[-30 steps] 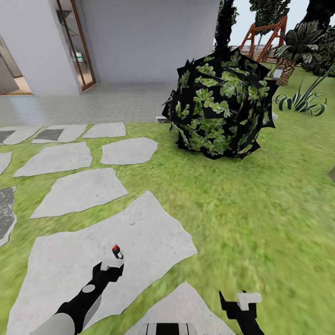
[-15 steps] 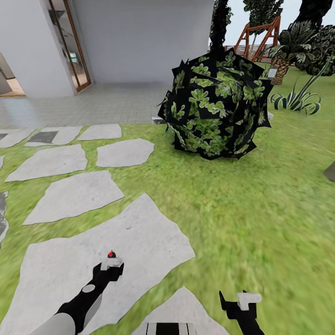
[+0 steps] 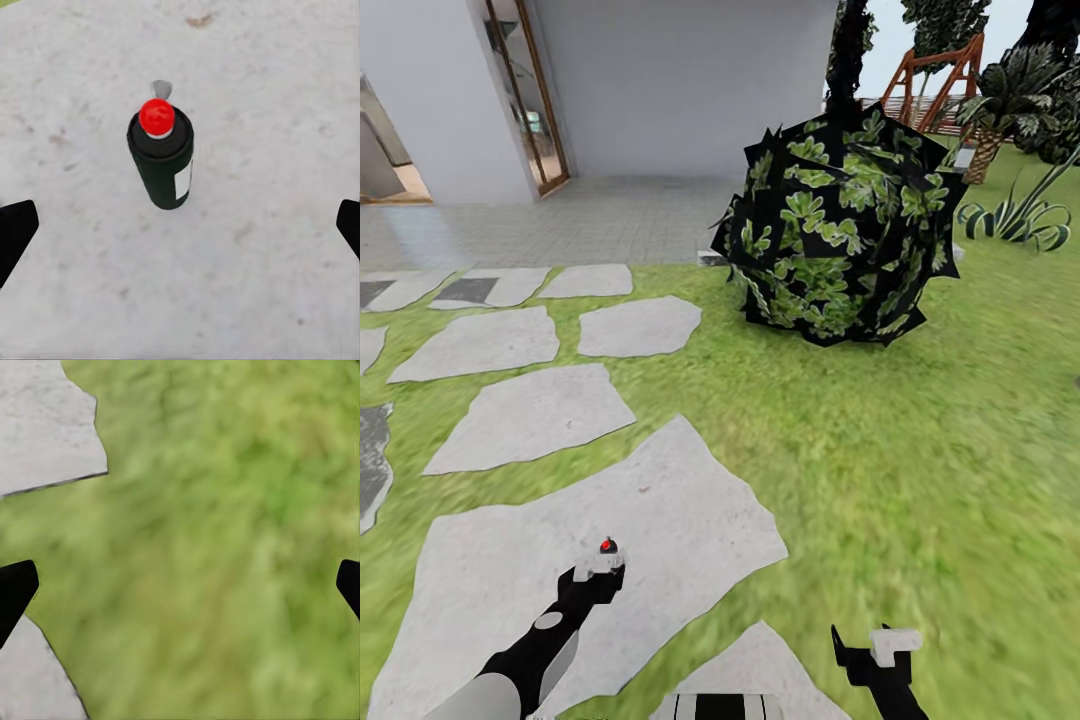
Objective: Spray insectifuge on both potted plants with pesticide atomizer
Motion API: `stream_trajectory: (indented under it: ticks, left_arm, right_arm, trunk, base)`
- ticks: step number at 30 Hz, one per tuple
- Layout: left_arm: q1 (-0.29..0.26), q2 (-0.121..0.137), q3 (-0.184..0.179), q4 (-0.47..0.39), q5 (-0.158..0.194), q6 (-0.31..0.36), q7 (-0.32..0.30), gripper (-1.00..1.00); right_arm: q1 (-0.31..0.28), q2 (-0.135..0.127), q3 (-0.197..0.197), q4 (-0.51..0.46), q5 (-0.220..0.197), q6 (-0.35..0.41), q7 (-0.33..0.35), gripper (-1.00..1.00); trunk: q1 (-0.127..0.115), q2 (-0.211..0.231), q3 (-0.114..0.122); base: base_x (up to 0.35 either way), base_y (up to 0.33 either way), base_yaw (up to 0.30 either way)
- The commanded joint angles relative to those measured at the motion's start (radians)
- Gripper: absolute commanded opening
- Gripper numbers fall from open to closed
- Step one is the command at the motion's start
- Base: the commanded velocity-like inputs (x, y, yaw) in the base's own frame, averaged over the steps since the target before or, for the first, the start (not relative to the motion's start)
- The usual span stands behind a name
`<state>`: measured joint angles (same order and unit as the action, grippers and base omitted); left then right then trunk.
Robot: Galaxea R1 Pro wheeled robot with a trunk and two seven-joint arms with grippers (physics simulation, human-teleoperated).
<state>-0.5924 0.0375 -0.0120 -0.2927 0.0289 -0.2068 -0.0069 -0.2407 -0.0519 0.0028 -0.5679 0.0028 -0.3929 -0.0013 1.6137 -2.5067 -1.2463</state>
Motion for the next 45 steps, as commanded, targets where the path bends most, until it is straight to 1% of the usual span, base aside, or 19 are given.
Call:
stream_trajectory:
  ticks: [1, 9, 17, 30, 34, 38, 45]
  left_arm:
    - [-0.001, 0.000, -0.001, 0.001, 0.003, -0.003, -0.001, 1.00]
    - [-0.001, -0.002, -0.002, 0.001, 0.003, -0.003, -0.001, 1.00]
    - [-0.001, -0.004, -0.003, 0.001, 0.002, -0.003, -0.001, 1.00]
    - [-0.001, -0.002, -0.003, 0.000, -0.003, -0.005, -0.001, 1.00]
    - [-0.001, -0.002, -0.003, 0.001, -0.003, -0.014, -0.001, 1.00]
    - [-0.001, -0.002, -0.003, 0.002, -0.001, -0.063, -0.001, 1.00]
    - [-0.002, -0.002, -0.004, 0.015, -0.004, -0.086, -0.001, 1.00]
  right_arm:
    - [0.000, 0.000, 0.000, 0.000, 0.000, -0.003, 0.000, 1.00]
    - [0.000, 0.000, 0.000, 0.000, 0.000, -0.003, 0.000, 1.00]
    - [0.000, 0.000, 0.000, 0.000, 0.000, -0.003, 0.001, 1.00]
    - [0.000, 0.000, 0.000, 0.000, 0.000, -0.003, 0.000, 1.00]
    - [0.000, 0.000, 0.000, 0.000, 0.000, -0.003, 0.000, 1.00]
    - [0.000, 0.000, -0.001, 0.001, 0.000, -0.003, -0.001, 1.00]
    - [0.000, 0.000, 0.000, 0.000, 0.000, -0.003, -0.002, 1.00]
  trunk:
    - [0.000, 0.000, -0.001]
    - [0.000, 0.000, -0.001]
    - [0.000, 0.000, -0.001]
    - [0.000, 0.000, -0.001]
    - [0.002, -0.001, -0.018]
    - [0.003, -0.002, -0.039]
    - [0.007, -0.004, -0.077]
  base:
    - [0.001, 0.000, 0.192]
    - [0.013, 0.000, 0.060]
    - [0.165, 0.000, 0.003]
    - [0.012, 0.000, 0.000]
    - [0.000, 0.000, 0.000]
    - [0.000, 0.000, 0.000]
    - [0.000, 0.000, 0.000]
